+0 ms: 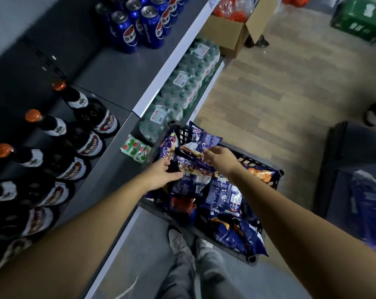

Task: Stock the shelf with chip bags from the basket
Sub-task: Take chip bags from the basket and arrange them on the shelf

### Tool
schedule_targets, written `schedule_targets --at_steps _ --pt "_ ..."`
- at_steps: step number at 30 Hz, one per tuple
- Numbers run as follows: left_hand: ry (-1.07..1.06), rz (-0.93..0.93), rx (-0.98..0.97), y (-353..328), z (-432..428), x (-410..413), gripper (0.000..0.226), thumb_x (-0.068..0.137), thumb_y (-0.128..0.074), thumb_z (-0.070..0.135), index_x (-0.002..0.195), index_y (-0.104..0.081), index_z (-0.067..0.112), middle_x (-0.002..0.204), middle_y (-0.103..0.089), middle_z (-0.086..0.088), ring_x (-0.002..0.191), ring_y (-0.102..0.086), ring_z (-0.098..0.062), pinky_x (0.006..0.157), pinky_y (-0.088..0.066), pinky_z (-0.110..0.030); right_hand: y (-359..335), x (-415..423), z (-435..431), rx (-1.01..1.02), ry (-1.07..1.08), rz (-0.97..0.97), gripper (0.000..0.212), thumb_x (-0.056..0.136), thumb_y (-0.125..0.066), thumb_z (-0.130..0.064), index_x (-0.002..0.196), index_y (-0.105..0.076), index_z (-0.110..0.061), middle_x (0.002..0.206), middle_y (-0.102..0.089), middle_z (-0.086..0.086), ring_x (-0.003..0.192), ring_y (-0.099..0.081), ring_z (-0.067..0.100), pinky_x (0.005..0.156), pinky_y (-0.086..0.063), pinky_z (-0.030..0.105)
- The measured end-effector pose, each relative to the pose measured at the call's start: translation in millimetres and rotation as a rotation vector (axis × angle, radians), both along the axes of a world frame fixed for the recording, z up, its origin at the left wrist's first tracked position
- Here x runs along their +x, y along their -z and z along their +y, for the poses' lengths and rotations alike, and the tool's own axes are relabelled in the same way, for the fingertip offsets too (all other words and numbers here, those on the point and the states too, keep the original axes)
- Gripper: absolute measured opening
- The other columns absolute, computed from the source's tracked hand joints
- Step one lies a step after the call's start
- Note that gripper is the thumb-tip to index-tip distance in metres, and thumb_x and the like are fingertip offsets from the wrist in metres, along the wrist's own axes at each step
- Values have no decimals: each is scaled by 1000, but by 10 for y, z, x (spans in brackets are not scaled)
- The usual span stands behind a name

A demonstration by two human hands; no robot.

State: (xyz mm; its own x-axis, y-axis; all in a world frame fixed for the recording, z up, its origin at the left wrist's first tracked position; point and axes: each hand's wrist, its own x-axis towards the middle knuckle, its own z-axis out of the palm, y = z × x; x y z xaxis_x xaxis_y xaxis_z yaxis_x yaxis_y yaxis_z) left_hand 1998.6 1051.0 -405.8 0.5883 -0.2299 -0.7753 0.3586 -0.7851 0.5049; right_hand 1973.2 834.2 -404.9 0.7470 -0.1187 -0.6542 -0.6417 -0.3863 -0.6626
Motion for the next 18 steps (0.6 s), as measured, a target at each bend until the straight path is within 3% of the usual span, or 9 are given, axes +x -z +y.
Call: schedule_targets --at_steps 4,8,10,13,18 --pt "-9 53 4 339 -40 -34 98 82 -77 47 155 -22 13 159 -32 -9 141 -39 -25 116 -34 -41 288 -44 3 -110 -74 10 35 102 -57 -34 126 -63 -10 124 -69 10 114 -63 28 101 -49 39" --pt "-47 70 -4 591 -94 -107 91 81 -80 39 151 -29 9 149 -46 -14 131 -50 -27 110 -41 -41 530 -131 23 -192 -215 66 51 90 -69 -50 128 -62 -16 122 -68 8 109 -64 26 100 -51 44" --pt "-79 60 -11 650 -116 -149 82 83 -79 35 147 -36 8 143 -51 -16 126 -54 -27 108 -43 -40 621 -154 36 -307 -320 76 56 85 -68 -62 124 -63 -22 116 -70 3 112 -62 25 105 -44 47" --pt "-114 63 -37 647 -105 -189 81 87 -75 33 151 -32 6 152 -41 -17 138 -43 -29 109 -37 -35 644 -132 61 -407 -396 52 48 88 -66 -59 123 -65 -26 115 -71 1 117 -57 25 108 -32 49" --pt "-154 0 -111 438 27 -131 80 91 -70 30 153 -28 3 159 -31 -14 146 -33 -26 114 -29 -34 455 -57 96 -285 -342 -51 31 92 -69 -43 114 -71 -22 111 -73 1 107 -64 25 99 -50 46"
